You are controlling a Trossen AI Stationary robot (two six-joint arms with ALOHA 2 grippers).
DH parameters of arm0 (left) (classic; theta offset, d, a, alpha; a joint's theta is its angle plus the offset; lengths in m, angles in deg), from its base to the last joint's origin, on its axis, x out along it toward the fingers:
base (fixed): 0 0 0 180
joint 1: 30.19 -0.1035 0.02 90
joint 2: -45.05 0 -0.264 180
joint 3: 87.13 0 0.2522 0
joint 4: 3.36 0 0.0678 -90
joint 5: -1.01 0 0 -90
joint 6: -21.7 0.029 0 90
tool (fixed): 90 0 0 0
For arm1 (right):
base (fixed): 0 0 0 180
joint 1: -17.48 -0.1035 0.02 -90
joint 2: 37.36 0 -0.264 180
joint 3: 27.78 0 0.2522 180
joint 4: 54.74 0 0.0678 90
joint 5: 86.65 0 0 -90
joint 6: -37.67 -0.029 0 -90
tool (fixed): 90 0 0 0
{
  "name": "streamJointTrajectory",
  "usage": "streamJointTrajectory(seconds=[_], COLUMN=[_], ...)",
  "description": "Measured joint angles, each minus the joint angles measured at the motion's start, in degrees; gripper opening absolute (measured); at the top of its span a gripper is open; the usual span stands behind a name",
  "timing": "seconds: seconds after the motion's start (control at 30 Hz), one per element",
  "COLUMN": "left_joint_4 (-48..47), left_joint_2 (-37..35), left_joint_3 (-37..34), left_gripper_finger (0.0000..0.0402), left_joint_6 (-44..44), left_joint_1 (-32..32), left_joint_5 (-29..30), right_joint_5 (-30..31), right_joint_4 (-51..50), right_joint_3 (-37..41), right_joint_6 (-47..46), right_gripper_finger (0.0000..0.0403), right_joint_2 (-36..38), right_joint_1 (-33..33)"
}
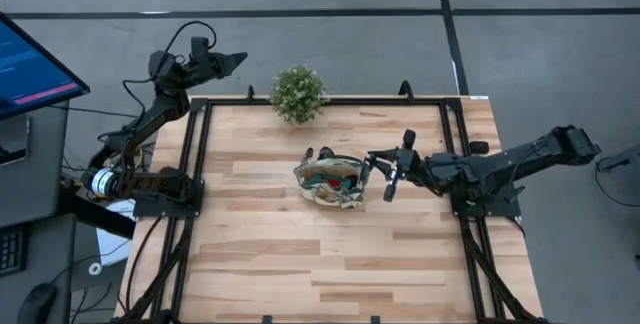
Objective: Pick & Place Garden tools in Gardening bag
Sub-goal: Put the green shear scissors into the white gardening bag
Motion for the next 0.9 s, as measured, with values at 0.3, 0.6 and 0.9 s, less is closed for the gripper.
streamJointTrajectory(seconds=[0.3, 0.6, 0.9], left_joint_4=[0.0, 0.0, 0.0], left_joint_2=[0.0, 0.0, 0.0], left_joint_3=[0.0, 0.0, 0.0], left_gripper_finger=[0.0008, 0.0008, 0.0008], left_joint_6=[0.0, 0.0, 0.0], left_joint_1=[0.0, 0.0, 0.0], left_joint_5=[0.5, 0.5, 1.0], right_joint_5=[-7.3, -11.3, -11.1], right_joint_4=[4.2, 11.6, 16.6], right_joint_3=[-0.1, -0.1, -0.1], right_joint_6=[2.1, 3.3, 6.1], right_gripper_finger=[0.0048, 0.0048, 0.0048], right_joint_2=[-1.4, -5.9, -3.1], right_joint_1=[4.6, 6.1, 4.8])
